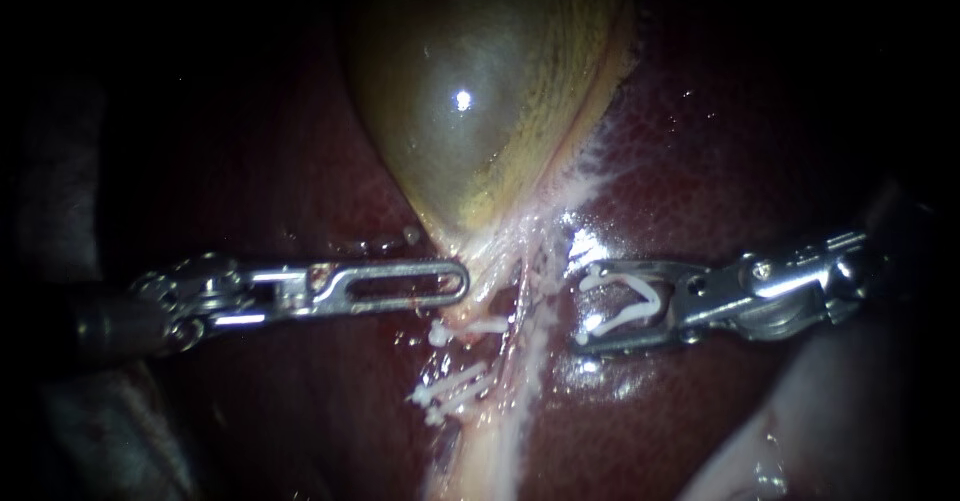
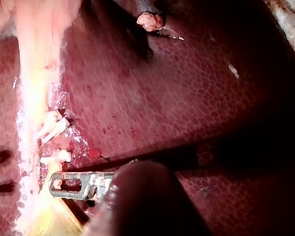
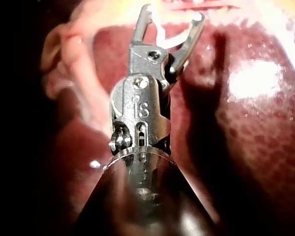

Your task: Clipping first clip right tube

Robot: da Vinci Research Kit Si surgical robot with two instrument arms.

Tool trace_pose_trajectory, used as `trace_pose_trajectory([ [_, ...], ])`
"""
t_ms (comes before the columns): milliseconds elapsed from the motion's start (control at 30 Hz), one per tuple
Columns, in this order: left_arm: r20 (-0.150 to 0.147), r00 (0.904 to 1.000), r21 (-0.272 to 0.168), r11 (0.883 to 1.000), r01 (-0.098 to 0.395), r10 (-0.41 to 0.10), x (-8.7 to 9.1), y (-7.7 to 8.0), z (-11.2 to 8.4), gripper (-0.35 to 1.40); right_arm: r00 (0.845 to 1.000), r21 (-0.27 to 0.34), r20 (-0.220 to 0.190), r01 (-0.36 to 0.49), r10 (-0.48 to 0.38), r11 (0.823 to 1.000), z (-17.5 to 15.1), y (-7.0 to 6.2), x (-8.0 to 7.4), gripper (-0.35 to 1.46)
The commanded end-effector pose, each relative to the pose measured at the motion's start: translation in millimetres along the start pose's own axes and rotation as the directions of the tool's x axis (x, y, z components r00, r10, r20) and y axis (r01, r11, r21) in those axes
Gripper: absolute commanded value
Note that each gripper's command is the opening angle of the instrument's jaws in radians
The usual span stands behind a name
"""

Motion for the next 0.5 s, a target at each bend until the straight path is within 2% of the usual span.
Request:
trace_pose_trajectory([
  [33, 0.000, 1.0000, 0.000, 1.000, 0.000, 0.000, 0.0, 0.0, 0.0, -0.35, 1.000, 0.004, -0.004, -0.027, 0.027, 1.000, 0.1, 0.0, 0.0, 0.59],
  [300, 0.000, 1.0000, 0.000, 1.000, 0.000, 0.000, 0.0, 0.1, 0.0, -0.35, 0.995, 0.018, -0.007, -0.098, 0.098, 0.995, 0.4, -0.6, 0.2, 0.59],
  [500, 0.000, 1.0000, 0.000, 1.000, 0.001, -0.001, 0.0, 0.2, -0.2, -0.35, 0.980, 0.037, -0.006, -0.196, 0.196, 0.980, 0.4, -0.9, 0.2, 0.59],
])
